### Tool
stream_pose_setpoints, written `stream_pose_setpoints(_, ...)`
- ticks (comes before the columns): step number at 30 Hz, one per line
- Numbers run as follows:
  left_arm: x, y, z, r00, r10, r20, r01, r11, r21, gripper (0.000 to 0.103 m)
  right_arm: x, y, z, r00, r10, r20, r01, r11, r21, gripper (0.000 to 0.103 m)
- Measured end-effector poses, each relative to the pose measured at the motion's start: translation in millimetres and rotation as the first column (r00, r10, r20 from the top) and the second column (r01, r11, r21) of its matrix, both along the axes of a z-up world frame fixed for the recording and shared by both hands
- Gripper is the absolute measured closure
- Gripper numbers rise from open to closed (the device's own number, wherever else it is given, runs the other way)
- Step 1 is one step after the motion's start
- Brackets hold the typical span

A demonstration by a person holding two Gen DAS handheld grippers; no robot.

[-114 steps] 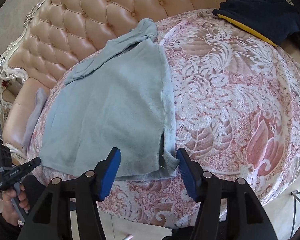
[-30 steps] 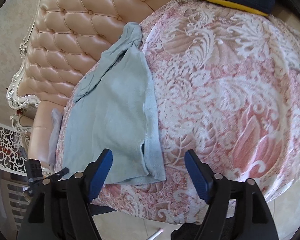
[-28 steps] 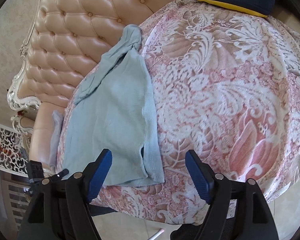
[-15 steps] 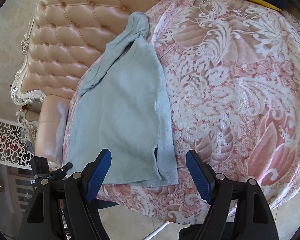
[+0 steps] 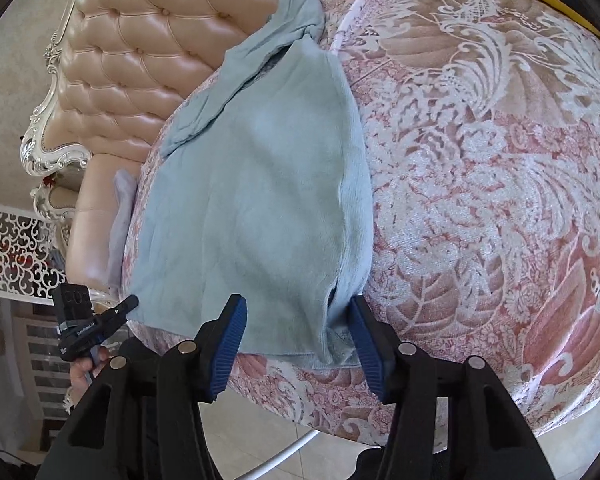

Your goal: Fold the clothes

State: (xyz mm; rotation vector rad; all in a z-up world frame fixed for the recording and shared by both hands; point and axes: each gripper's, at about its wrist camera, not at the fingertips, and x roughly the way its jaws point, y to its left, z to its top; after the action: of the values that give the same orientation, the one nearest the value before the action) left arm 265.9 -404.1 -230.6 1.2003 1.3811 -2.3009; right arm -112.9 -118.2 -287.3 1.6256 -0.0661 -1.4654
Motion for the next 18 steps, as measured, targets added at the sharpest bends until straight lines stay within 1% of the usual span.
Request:
stream_pose_setpoints(1,0,0,0,1.0,-0.001,-0.002,0.001,1.0,0.001,0.097,-1,0,-1,1.0,0.002,-0.003,-0.002,1.0,0.01,0.08)
stream_pose_setpoints(2,0,1,0,1.0,-0.002,-0.004,0.002,1.0,0.001,0.097,-1,0,-2,1.0,0.013,-0.004,-0.013,1.0,0.015,0.097)
stream_pose_setpoints(3,0,1,1,1.0,-0.002,-0.005,0.002,1.0,0.0,0.097,0,0,-3,1.0,0.027,-0.002,-0.027,1.0,0.015,0.099)
stream_pose_setpoints(6,1,0,2,1.0,0.007,-0.02,-0.006,1.0,0.012,0.097,2,0,-3,0.999,0.049,-0.01,-0.049,0.999,0.011,0.099)
stream_pose_setpoints(12,2,-1,14,0.996,-0.014,-0.091,0.018,0.999,0.042,0.098,-3,6,18,1.0,-0.005,-0.022,0.004,0.998,-0.06,0.099)
stream_pose_setpoints(15,2,-3,20,0.994,-0.007,-0.112,0.014,0.998,0.059,0.098,-4,3,30,1.0,-0.018,-0.025,0.016,0.996,-0.09,0.099)
stream_pose_setpoints(18,3,-6,25,0.989,0.008,-0.145,0.006,0.995,0.097,0.098,-5,3,40,0.999,-0.022,-0.031,0.018,0.994,-0.11,0.099)
